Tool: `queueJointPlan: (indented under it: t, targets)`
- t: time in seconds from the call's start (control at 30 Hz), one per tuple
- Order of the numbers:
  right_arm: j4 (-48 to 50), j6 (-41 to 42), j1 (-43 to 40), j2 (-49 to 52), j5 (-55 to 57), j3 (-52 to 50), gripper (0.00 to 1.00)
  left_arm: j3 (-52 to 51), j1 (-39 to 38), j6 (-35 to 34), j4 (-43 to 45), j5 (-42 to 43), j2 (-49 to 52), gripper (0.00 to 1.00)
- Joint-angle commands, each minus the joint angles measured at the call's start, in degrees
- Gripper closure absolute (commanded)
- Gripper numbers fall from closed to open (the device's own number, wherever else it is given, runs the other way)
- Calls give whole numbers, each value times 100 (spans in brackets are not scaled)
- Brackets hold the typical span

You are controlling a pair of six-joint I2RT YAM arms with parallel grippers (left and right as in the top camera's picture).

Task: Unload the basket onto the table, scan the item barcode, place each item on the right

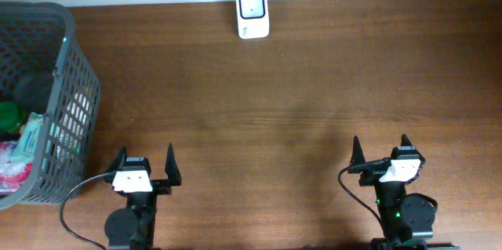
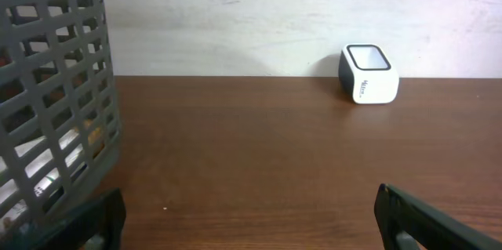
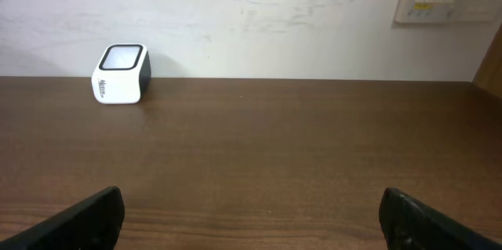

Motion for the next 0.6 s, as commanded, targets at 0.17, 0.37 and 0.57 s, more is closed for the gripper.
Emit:
queueJointPlan:
  t: [0.17,0.37,0.57]
  targets:
    - [-28,-33,31,-37,50,-42,1,-11,9,-59,2118,2634,-35,1]
    - [-28,-33,31,-37,50,-42,1,549,9,-57,3480,1729,13,1]
    - [-28,-33,31,-37,50,-42,1,3624,9,612,76,546,1875,1]
